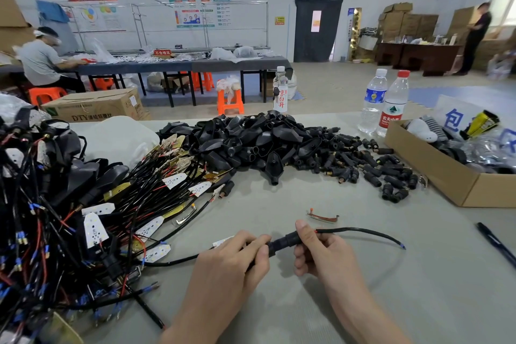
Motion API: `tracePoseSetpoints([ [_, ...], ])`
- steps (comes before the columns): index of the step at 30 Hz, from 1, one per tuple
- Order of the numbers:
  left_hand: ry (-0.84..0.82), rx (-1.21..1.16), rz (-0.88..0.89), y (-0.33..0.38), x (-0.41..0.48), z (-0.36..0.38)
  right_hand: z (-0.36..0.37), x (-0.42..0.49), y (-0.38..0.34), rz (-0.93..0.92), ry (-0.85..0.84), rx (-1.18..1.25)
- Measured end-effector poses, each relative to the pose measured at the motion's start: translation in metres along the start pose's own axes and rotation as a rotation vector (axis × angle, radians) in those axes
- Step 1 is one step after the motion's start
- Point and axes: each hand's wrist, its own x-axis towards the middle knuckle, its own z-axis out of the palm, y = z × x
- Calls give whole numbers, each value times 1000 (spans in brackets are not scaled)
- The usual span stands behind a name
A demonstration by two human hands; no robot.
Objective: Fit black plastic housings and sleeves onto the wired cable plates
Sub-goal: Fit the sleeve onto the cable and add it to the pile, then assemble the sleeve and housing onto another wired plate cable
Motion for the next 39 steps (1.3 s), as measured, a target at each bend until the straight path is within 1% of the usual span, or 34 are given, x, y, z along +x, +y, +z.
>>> tracePoseSetpoints([
  [8,27,-15,11,0,0,1,0,0,0,50,-22,11],
  [12,30,-14,34,1,-1,4,5,-3,1,50,-94,-32],
  [15,19,-10,17,-1,-2,6,8,-5,2,34,-114,-36],
  [19,0,-60,-52,-5,-3,7,7,-6,2,-10,-77,25],
  [24,-90,-77,-59,-6,-4,8,2,-3,2,-64,28,47],
  [28,-126,-82,-111,-5,-4,8,0,-1,2,-86,79,54],
  [31,-162,-123,-205,-6,-5,9,-2,1,3,-85,104,73],
  [33,-190,-225,-327,-6,-6,9,-4,2,4,-75,120,98],
  [35,-202,-448,-475,-5,-6,7,-5,3,3,-68,139,163],
  [39,-129,-821,-783,2,1,-2,-2,1,-1,-58,139,268],
])
